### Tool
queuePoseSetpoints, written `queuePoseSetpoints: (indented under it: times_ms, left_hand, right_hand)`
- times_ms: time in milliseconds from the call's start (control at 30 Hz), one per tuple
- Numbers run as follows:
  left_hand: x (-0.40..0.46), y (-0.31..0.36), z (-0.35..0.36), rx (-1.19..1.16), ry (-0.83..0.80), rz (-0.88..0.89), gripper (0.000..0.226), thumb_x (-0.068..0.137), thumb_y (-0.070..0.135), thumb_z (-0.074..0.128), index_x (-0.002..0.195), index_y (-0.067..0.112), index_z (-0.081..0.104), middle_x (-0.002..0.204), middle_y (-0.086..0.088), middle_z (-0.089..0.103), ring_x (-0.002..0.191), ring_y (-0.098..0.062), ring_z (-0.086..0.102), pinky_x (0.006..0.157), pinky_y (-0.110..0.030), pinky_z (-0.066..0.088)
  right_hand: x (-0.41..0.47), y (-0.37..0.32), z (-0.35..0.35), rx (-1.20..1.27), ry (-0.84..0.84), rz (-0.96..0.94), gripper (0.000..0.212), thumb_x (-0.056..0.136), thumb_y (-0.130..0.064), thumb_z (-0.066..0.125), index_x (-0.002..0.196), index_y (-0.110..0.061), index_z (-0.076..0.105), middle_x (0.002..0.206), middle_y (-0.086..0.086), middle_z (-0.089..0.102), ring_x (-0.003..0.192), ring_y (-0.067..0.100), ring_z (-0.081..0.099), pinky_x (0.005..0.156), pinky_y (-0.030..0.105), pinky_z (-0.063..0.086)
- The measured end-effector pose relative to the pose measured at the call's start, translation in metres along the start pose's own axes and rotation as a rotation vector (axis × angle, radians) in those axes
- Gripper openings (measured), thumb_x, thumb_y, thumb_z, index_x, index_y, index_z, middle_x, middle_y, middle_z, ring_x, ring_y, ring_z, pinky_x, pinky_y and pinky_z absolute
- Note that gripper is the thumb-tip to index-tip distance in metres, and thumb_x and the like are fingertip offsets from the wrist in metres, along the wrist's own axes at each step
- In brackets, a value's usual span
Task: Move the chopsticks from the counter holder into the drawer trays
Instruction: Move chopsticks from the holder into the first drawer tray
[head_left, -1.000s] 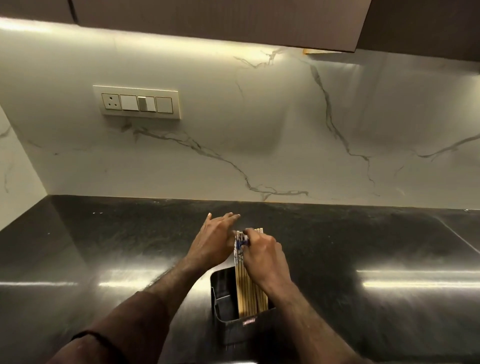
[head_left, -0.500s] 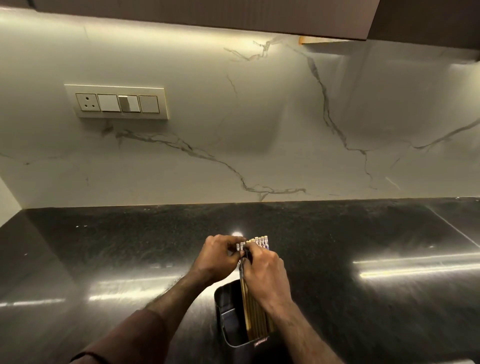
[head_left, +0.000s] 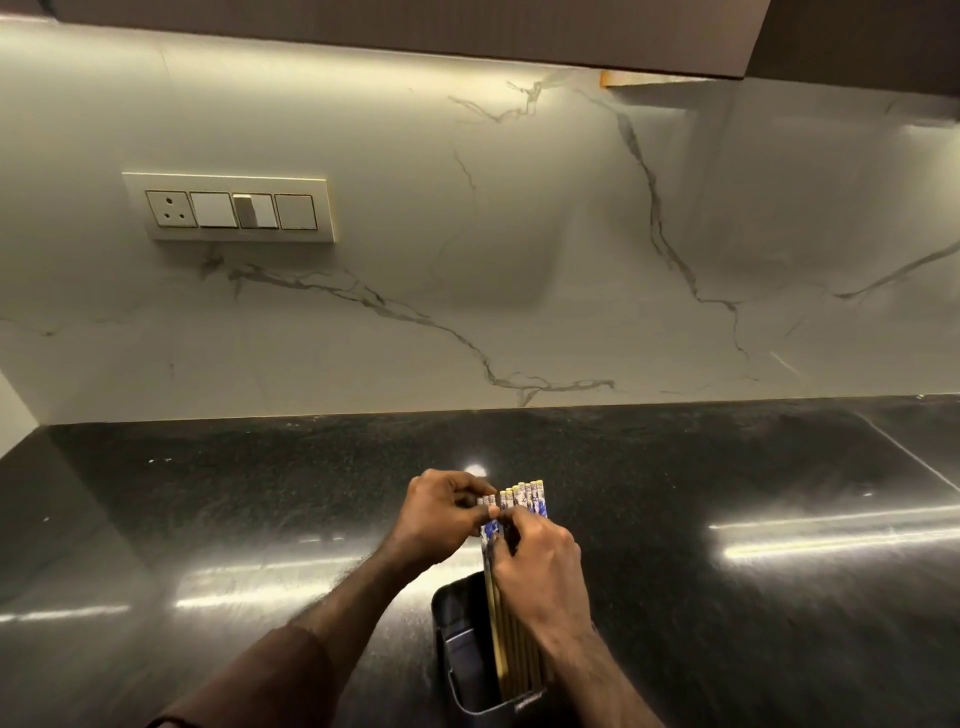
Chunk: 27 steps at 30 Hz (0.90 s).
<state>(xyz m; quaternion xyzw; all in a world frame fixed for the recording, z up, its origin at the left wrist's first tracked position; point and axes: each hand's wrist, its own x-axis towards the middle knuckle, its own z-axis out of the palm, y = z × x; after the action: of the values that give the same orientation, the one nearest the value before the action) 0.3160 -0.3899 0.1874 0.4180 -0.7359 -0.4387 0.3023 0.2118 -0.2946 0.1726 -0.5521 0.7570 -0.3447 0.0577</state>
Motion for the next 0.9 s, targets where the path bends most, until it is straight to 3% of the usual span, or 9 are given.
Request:
queuePoseSetpoints:
  times_ms: [233, 400, 567, 800, 900]
  left_hand:
    - [0.001, 0.013, -0.014, -0.085, -0.036, 0.010, 0.018, 0.078, 0.003, 0.078, 0.095, 0.006, 0.075, 0.081, -0.006, 0.076, 0.072, -0.015, 0.074, 0.070, -0.035, 0.062]
    - [0.008, 0.040, -0.034, -0.118, -0.140, 0.106, 0.021, 0.077, 0.001, 0.077, 0.097, 0.008, 0.075, 0.084, -0.006, 0.077, 0.079, -0.017, 0.075, 0.073, -0.030, 0.061]
    - [0.009, 0.070, -0.051, -0.085, -0.227, 0.189, 0.021, 0.080, 0.002, 0.073, 0.099, 0.011, 0.074, 0.090, -0.005, 0.076, 0.084, -0.016, 0.074, 0.073, -0.025, 0.059]
    - [-0.002, 0.099, -0.058, -0.197, -0.168, 0.272, 0.032, 0.071, 0.019, 0.076, 0.102, 0.012, 0.072, 0.092, -0.009, 0.076, 0.087, -0.022, 0.074, 0.076, -0.028, 0.059]
    - [-0.007, 0.105, -0.060, -0.222, -0.104, 0.304, 0.033, 0.071, 0.016, 0.078, 0.103, 0.009, 0.072, 0.090, -0.009, 0.077, 0.085, -0.024, 0.075, 0.073, -0.028, 0.060]
  right_hand:
    - [0.008, 0.003, -0.011, 0.078, -0.105, 0.022, 0.026, 0.090, -0.030, 0.065, 0.114, -0.022, 0.069, 0.101, -0.005, 0.073, 0.089, 0.005, 0.066, 0.085, 0.024, 0.056]
    - [0.019, 0.000, -0.032, 0.298, -0.275, 0.081, 0.014, 0.089, -0.027, 0.069, 0.102, -0.024, 0.071, 0.087, -0.007, 0.072, 0.079, 0.002, 0.069, 0.076, 0.023, 0.059]
    - [0.028, -0.008, -0.053, 0.559, -0.422, 0.100, 0.014, 0.089, -0.020, 0.070, 0.103, -0.020, 0.070, 0.093, -0.003, 0.072, 0.082, 0.000, 0.069, 0.068, 0.016, 0.055]
    - [0.037, -0.017, -0.073, 0.748, -0.442, 0.004, 0.014, 0.088, -0.014, 0.070, 0.102, -0.016, 0.071, 0.091, 0.002, 0.076, 0.084, 0.010, 0.072, 0.073, 0.020, 0.054]
    - [0.036, -0.021, -0.078, 0.837, -0.482, -0.028, 0.014, 0.089, -0.014, 0.069, 0.102, -0.016, 0.071, 0.093, 0.003, 0.077, 0.089, 0.014, 0.074, 0.073, 0.019, 0.055]
